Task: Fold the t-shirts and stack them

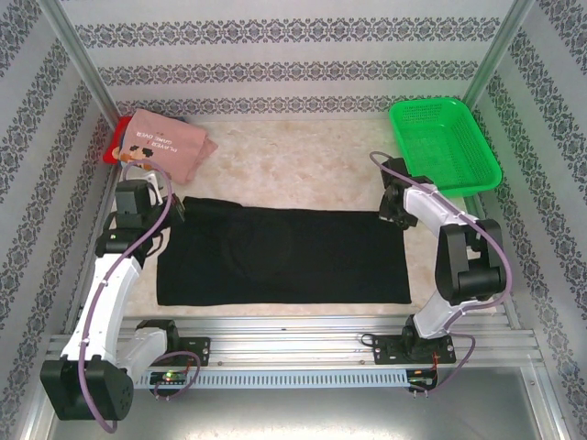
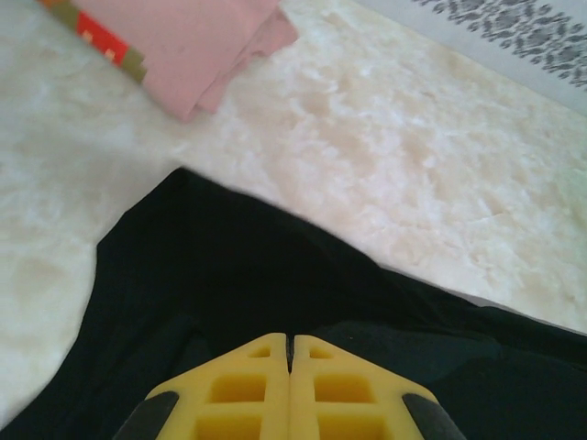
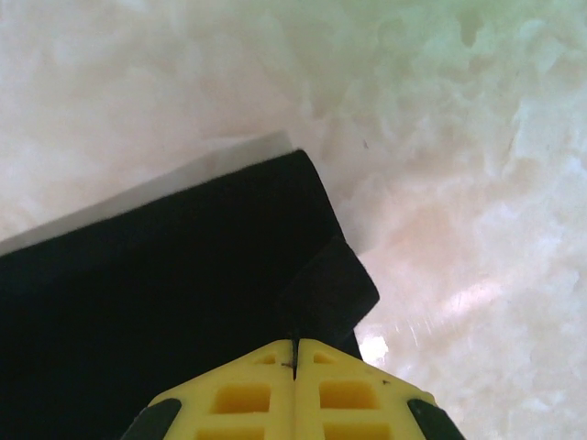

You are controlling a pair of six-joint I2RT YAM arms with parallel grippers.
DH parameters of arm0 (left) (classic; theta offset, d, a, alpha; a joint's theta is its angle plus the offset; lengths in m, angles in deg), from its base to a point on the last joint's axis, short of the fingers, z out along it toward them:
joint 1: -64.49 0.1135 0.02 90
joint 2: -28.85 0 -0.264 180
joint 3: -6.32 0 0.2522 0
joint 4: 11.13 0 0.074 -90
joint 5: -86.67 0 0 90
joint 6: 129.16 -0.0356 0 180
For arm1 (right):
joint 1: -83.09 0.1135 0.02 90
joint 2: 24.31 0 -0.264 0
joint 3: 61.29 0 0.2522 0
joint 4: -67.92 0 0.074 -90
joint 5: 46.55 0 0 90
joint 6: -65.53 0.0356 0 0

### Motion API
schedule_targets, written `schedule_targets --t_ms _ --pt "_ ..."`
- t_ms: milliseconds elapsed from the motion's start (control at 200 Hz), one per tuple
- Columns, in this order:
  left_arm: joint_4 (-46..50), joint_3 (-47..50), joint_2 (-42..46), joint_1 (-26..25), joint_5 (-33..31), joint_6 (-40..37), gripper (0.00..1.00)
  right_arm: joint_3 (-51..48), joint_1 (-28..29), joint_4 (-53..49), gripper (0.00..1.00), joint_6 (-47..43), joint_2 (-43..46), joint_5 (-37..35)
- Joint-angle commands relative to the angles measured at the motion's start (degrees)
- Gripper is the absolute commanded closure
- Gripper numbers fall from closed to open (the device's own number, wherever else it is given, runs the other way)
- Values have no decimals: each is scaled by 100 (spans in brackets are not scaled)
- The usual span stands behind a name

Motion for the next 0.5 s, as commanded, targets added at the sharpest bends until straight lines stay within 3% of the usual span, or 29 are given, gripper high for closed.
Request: schedule_targets --t_ms 0,495 --pt "95 270 275 74 -405 400 100 -278 96 58 100 201 239 -47" --pt "384 1066 1185 78 -681 992 100 -1075 243 168 100 370 648 -104"
